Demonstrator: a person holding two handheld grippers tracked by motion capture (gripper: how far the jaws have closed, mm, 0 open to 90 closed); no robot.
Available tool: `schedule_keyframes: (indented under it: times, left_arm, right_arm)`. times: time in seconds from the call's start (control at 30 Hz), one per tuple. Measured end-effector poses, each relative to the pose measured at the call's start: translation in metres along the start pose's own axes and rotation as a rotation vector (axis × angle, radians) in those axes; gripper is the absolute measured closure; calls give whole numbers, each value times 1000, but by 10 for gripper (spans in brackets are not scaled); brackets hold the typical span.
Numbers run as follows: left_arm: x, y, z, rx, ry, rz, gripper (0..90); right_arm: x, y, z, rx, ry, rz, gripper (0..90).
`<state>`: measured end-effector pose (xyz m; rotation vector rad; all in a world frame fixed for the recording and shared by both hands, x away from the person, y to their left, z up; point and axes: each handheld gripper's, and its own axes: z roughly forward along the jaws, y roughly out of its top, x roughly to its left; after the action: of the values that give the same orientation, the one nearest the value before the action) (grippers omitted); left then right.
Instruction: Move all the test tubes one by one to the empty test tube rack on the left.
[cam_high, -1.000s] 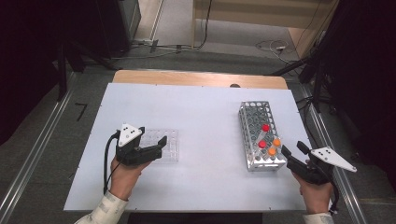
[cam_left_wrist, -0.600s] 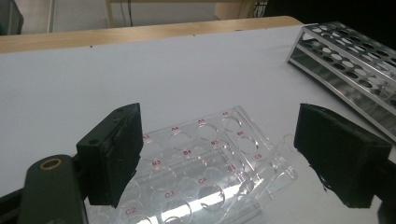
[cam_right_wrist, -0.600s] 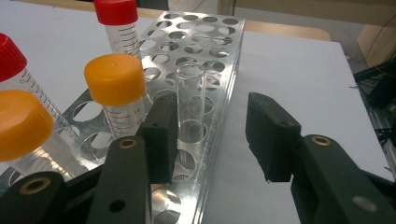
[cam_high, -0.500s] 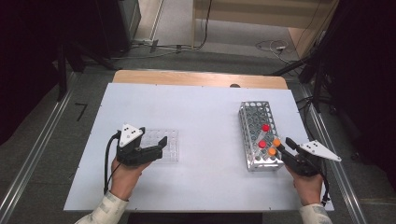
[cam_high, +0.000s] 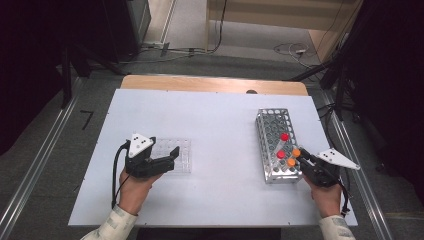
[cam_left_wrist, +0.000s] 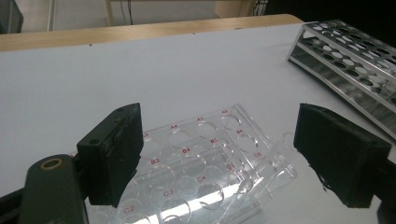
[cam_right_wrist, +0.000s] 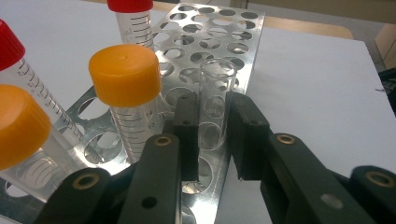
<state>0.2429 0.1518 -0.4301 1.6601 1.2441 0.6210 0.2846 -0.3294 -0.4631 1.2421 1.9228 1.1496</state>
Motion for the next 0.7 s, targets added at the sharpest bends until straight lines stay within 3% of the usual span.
schedule_keyframes:
  times: [0.27,0.43,0.7]
  left_arm:
    - [-1,0,0,1,-1,1,164]
    - [0,0,0,1,0,0,164]
    - [-2,-1,0,3,-3,4,165]
  right_arm:
    - [-1,5,-7,-42,5,16,733]
    - [1,18,-23,-106,9,44,733]
    - [3,31,-43,-158,-8,41,734]
